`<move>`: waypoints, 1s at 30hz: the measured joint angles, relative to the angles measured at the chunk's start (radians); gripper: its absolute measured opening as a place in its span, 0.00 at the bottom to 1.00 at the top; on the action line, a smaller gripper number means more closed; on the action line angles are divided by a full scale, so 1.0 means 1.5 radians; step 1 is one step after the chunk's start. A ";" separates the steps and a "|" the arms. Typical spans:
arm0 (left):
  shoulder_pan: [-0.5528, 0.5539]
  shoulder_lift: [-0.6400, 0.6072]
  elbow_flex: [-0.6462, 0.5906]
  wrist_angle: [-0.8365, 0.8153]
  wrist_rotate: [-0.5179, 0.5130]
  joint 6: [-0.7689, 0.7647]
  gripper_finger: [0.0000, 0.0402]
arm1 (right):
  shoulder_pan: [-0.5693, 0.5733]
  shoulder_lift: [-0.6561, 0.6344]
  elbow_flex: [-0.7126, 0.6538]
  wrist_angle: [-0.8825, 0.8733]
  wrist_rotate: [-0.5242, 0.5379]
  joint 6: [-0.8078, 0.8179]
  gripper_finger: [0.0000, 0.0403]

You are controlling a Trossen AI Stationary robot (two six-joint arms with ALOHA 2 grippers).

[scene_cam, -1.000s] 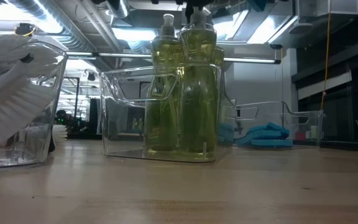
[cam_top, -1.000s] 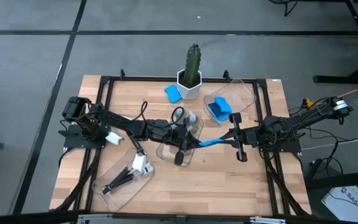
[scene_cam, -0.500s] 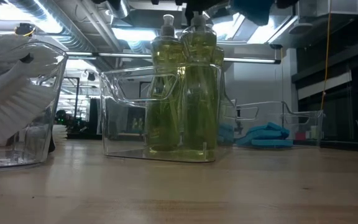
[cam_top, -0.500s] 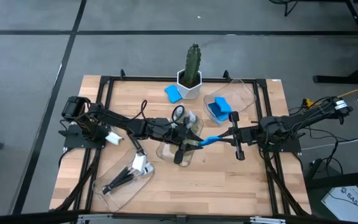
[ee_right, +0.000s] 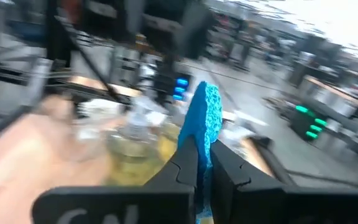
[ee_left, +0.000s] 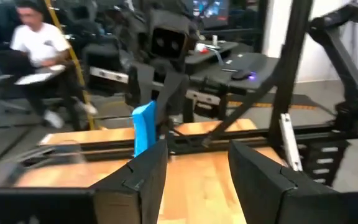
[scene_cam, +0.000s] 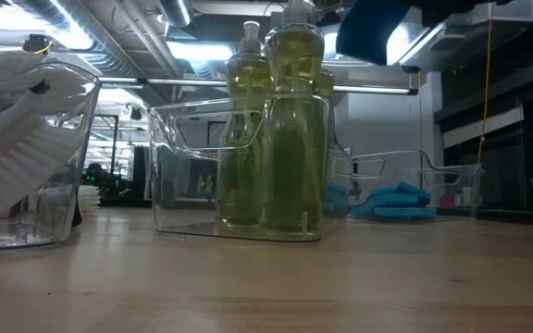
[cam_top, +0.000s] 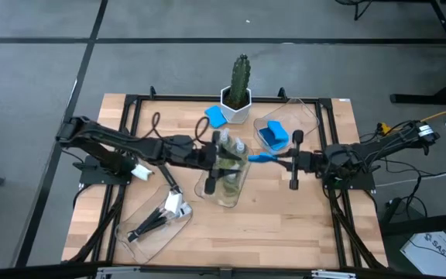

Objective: Pick & Place Kitchen Sink Supplies
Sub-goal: Put the blue sponge into the top transparent bin

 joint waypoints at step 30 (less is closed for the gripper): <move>0.001 -0.088 0.001 -0.492 -0.571 -0.282 0.40 | -0.275 0.001 0.000 -0.294 0.272 0.249 0.04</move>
